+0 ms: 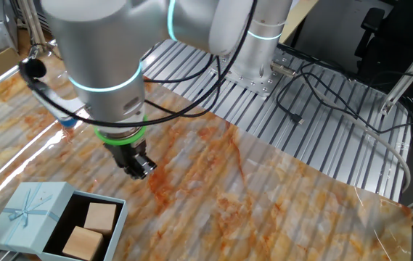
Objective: Take everything out of the gift box
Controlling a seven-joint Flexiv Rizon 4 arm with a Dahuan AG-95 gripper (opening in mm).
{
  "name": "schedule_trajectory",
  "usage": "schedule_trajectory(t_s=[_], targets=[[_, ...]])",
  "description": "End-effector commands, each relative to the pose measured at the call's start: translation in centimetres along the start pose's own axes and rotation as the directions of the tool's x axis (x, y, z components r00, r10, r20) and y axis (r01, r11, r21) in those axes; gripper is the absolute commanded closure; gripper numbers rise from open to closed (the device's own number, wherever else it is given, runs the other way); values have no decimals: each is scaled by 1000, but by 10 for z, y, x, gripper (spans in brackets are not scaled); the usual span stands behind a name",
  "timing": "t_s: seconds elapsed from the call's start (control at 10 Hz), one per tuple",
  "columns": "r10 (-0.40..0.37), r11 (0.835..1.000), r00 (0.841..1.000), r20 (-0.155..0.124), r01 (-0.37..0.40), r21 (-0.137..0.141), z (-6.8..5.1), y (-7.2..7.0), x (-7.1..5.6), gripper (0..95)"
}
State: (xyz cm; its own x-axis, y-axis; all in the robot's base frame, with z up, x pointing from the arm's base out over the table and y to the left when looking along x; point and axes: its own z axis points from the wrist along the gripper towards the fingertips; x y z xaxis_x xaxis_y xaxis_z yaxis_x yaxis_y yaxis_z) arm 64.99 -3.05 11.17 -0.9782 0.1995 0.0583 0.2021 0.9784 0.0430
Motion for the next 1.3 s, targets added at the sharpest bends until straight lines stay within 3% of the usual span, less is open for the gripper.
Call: schedule_trajectory(t_s=[0.1, 0.4, 0.7, 1.3], targets=[[-1, 1000, 1000, 5, 1, 3, 2, -2, -4, 950], [9, 1000, 1000, 5, -9, 0, 4, -1, -4, 950], [6, 999, 1000, -13, -6, -43, 4, -1, -4, 950], [42, 998, 999, 26, -41, -38, 4, -1, -4, 950]])
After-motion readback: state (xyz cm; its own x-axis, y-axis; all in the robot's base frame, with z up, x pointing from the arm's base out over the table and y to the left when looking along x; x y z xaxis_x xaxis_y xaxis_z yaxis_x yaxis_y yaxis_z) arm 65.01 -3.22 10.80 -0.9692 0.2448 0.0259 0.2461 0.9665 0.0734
